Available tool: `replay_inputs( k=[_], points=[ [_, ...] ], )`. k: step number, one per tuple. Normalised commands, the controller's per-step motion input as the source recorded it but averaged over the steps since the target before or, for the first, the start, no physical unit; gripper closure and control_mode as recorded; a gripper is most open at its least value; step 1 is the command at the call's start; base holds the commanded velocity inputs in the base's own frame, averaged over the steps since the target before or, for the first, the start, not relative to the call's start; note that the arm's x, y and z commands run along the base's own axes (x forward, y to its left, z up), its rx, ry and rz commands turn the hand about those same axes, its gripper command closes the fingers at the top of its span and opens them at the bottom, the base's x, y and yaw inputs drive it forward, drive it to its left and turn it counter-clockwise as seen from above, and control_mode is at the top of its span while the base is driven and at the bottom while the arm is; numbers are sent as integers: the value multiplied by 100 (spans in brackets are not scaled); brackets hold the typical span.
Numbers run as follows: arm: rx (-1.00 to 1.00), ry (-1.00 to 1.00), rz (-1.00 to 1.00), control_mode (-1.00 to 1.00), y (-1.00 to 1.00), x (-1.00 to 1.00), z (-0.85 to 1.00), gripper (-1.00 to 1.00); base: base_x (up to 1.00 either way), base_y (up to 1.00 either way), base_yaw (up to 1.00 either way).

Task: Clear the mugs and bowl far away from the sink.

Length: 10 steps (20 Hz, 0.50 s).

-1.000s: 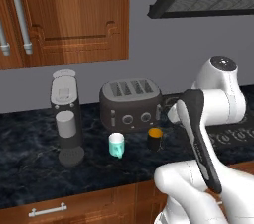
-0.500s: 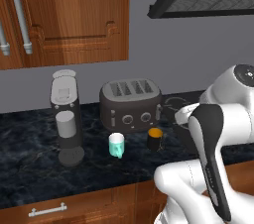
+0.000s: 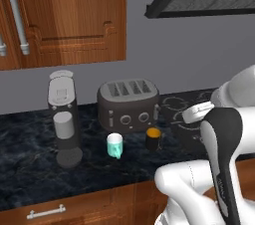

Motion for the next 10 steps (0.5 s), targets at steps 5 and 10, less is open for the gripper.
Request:
replay_inputs(
  k=[5, 10],
  points=[
    [0, 0, 0, 100, 0, 0, 0, -100, -8, -28, -35],
    [0, 0, 0, 100, 0, 0, 0, -100, 0, -13, -89]
  ],
)
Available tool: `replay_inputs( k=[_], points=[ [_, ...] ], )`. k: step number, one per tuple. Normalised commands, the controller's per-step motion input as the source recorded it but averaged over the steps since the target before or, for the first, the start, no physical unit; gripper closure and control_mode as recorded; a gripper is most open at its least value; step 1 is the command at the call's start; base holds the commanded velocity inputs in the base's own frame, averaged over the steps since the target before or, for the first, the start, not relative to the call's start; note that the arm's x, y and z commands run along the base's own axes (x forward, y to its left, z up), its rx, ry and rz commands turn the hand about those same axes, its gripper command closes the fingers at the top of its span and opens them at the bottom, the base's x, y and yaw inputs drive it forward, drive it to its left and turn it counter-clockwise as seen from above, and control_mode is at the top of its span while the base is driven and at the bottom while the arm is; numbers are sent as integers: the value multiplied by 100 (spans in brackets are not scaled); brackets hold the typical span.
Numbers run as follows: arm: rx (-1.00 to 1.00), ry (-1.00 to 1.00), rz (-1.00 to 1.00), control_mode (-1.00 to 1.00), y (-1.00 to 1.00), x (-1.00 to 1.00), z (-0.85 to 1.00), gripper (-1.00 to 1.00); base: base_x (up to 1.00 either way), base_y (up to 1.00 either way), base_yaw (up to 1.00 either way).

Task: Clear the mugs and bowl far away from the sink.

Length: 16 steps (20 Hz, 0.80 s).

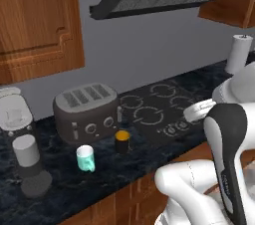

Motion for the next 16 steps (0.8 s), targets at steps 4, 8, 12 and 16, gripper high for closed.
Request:
replay_inputs(
  k=[4, 8, 12, 16],
  points=[
    [0, 0, 0, 100, 0, 0, 0, -100, 0, 0, -100],
    [0, 0, 0, 100, 0, 0, 0, -100, 0, 0, -100],
    [0, 0, 0, 100, 0, 0, 0, -100, 0, 0, -100],
    [0, 0, 0, 100, 0, 0, 0, -100, 0, 0, -100]
  ],
)
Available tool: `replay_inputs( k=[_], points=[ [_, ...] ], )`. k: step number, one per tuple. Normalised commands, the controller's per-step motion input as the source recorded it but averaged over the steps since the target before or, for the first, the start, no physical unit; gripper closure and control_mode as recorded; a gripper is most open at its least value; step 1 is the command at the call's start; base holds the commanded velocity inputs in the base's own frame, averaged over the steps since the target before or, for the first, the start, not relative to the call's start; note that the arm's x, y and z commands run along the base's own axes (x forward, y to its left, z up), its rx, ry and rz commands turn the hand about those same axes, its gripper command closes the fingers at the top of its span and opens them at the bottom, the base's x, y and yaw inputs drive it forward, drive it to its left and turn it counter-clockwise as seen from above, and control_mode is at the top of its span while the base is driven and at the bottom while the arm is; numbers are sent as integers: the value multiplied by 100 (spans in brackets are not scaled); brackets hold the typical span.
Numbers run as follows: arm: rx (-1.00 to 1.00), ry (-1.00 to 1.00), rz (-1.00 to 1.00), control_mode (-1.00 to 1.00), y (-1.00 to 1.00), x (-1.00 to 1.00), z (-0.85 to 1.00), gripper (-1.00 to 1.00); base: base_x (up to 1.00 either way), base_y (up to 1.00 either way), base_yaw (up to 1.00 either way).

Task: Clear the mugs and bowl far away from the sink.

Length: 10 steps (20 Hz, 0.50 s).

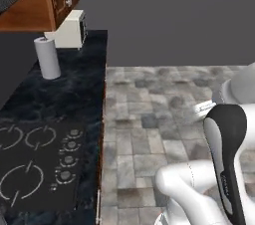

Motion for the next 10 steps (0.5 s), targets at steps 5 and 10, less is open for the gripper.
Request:
replay_inputs(
  k=[5, 10],
  points=[
    [0, 0, 0, 100, 0, 0, 0, -100, 0, 0, -100],
    [0, 0, 0, 100, 0, 0, 0, -100, 0, 0, -99]
  ],
)
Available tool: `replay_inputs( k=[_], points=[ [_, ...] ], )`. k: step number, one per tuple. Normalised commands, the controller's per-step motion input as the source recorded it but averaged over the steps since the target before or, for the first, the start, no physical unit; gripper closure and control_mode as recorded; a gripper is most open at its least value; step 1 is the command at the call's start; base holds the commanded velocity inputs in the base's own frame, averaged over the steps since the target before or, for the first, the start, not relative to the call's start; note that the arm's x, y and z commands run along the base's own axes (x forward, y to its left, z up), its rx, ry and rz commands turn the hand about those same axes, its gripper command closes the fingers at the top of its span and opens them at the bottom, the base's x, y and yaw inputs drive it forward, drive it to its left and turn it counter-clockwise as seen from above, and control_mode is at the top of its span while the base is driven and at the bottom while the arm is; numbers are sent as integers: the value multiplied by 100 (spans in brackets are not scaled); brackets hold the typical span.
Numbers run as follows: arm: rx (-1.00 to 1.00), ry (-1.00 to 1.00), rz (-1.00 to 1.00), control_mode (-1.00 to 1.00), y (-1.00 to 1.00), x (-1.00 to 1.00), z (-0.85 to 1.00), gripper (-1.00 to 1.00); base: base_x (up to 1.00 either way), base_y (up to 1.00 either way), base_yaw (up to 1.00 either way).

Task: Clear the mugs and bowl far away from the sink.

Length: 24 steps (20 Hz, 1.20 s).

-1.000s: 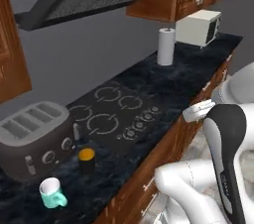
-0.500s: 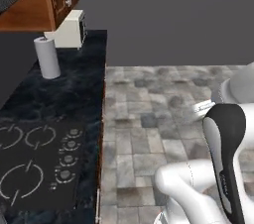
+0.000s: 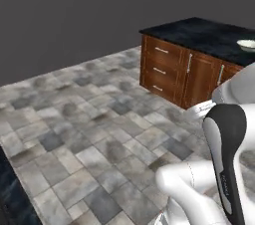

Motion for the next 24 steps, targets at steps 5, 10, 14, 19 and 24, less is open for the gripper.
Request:
replay_inputs(
  k=[5, 10, 14, 19, 24],
  points=[
    [0, 0, 0, 100, 0, 0, 0, -100, 11, -10, -91],
    [0, 0, 0, 100, 0, 0, 0, -100, 77, -5, -59],
    [0, 0, 0, 100, 0, 0, 0, -100, 100, 0, -26],
    [0, 0, 0, 100, 0, 0, 0, -100, 100, 0, -5],
    [0, 0, 0, 100, 0, 0, 0, -100, 100, -10, -2]
  ],
)
